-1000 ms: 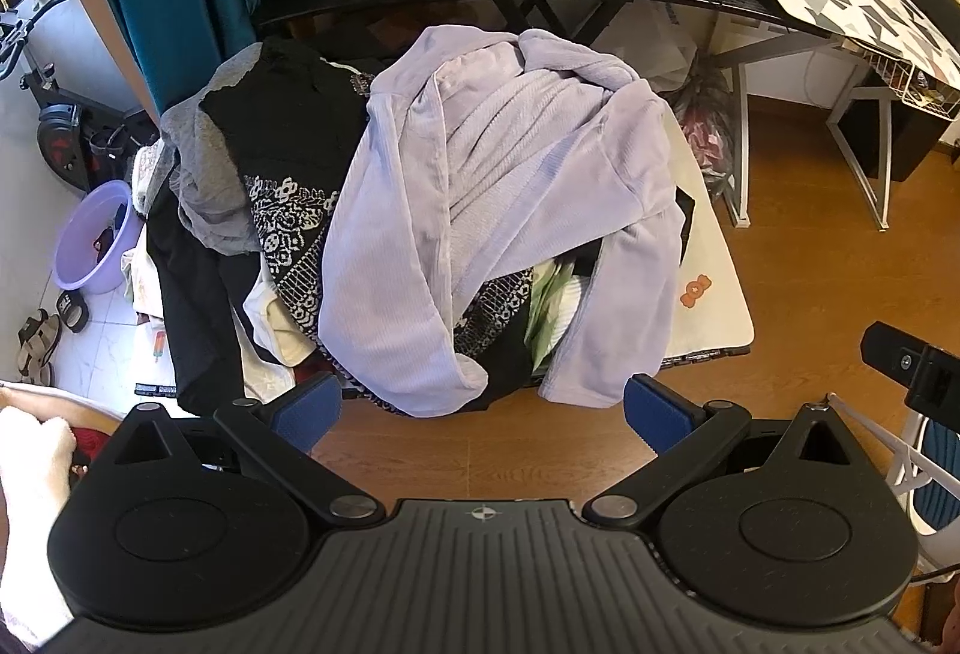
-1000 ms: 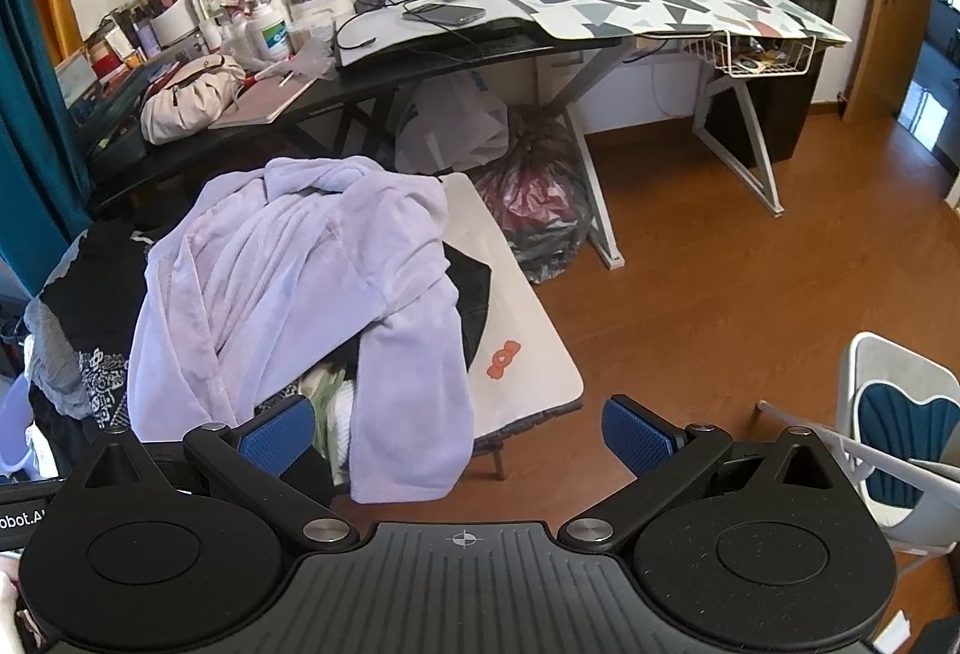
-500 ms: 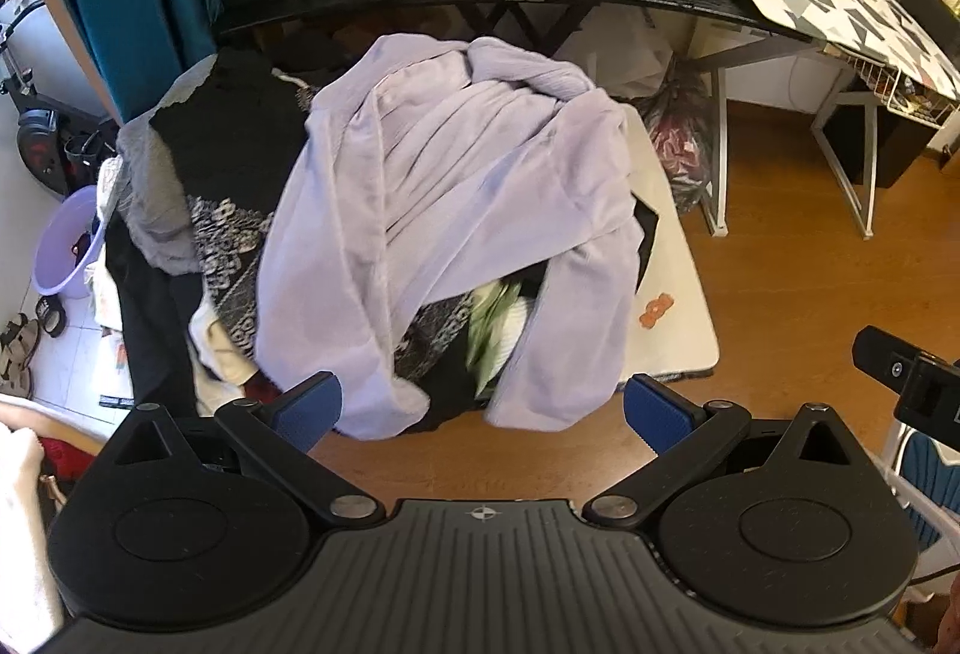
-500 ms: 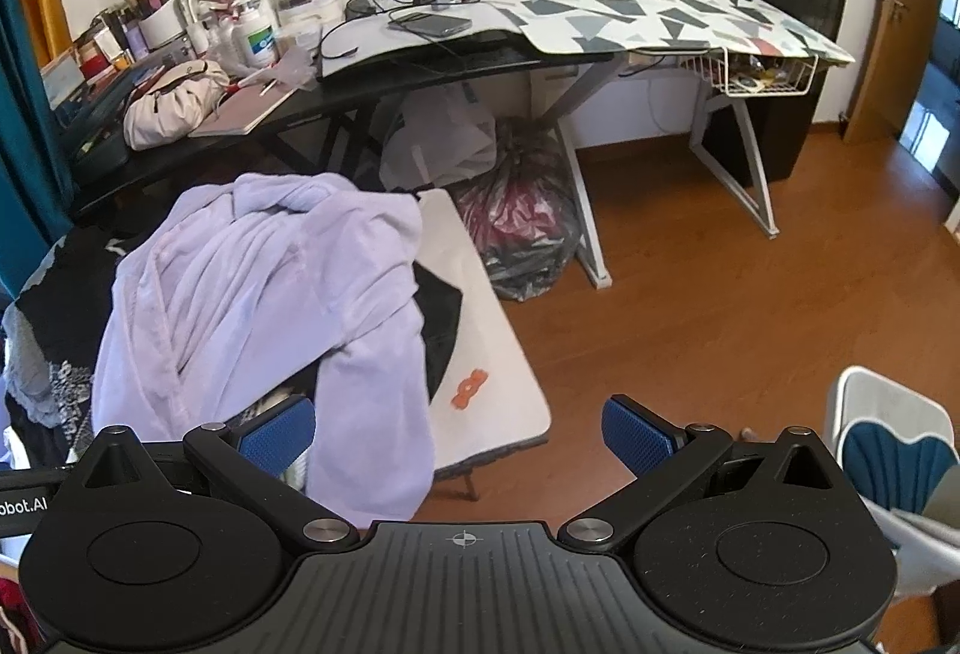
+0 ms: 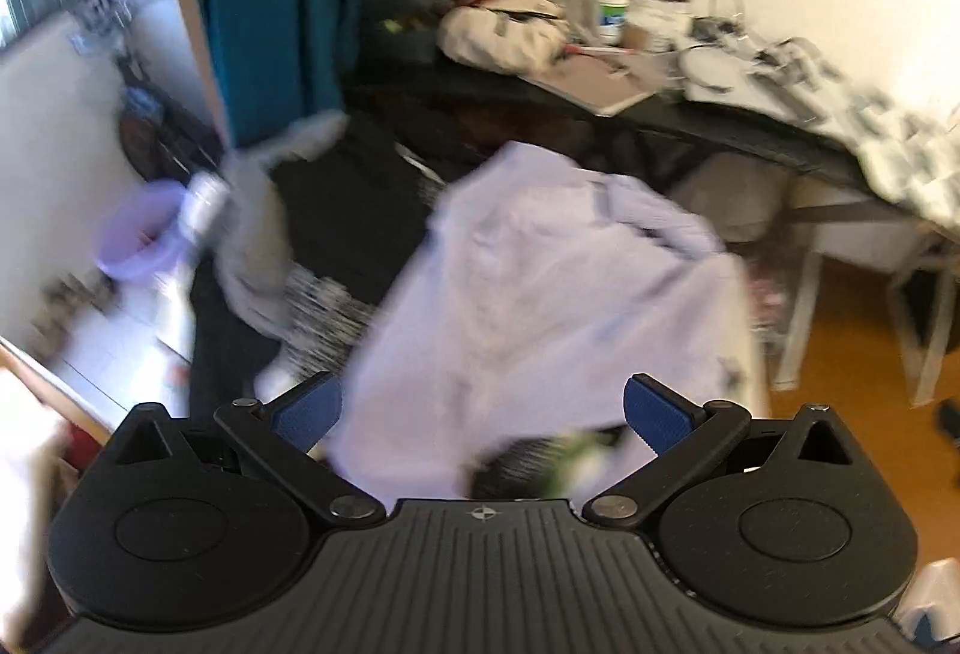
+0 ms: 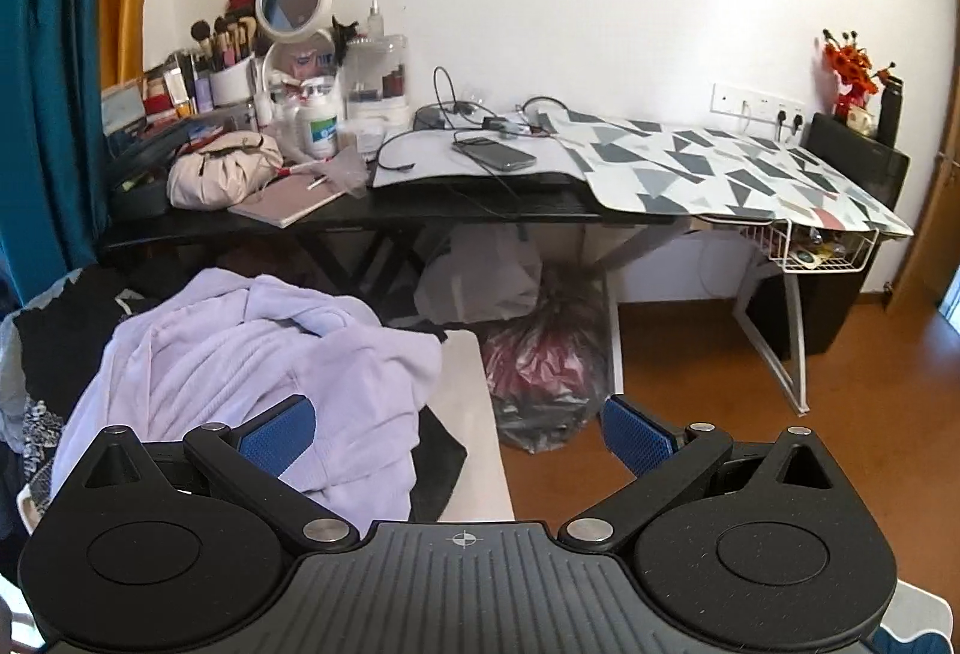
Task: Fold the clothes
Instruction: 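Reach into the lavender robe and close both grippers on its fabric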
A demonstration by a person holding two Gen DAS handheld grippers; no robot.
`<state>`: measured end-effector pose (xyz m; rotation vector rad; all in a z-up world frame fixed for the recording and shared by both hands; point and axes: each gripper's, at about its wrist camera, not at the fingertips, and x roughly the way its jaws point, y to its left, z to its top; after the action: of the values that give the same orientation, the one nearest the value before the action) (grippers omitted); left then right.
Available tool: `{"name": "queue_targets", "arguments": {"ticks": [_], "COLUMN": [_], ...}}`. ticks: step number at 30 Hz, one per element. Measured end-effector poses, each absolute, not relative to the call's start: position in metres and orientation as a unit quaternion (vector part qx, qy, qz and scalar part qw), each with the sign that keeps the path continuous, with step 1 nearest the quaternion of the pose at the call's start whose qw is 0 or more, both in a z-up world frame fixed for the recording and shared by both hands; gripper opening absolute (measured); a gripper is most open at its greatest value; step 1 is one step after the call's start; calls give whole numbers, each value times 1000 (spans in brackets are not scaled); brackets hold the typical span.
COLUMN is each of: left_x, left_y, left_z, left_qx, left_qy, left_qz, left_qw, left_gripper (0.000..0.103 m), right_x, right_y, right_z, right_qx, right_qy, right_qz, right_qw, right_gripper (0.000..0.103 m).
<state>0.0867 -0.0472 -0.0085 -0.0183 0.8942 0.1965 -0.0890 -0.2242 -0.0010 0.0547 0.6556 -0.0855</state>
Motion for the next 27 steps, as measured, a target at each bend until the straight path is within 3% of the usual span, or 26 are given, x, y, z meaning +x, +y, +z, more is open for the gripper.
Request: {"name": "queue_targets", "arguments": {"ticks": [9, 17, 25, 27], "left_x": [127, 229, 295, 307], "left_y": [-12, 2, 20, 19], "left_z": [-39, -109, -149, -155], "left_qx": [44, 53, 69, 69], "left_qy": [385, 426, 435, 442], "left_qz": [64, -28, -26, -46], "left_qw": [920, 903, 897, 893], "left_gripper": [102, 102, 102, 102], "right_x": [-42, 50, 166, 186], "right_y": [-208, -169, -110, -96], "right_z": [-53, -111, -160, -175], "right_qx": [58, 115, 91, 70], "right_qy": [392, 462, 471, 486], "right_qz": [-24, -30, -67, -75], "right_qw": [918, 879, 875, 868], "right_gripper": [102, 95, 95, 87]}}
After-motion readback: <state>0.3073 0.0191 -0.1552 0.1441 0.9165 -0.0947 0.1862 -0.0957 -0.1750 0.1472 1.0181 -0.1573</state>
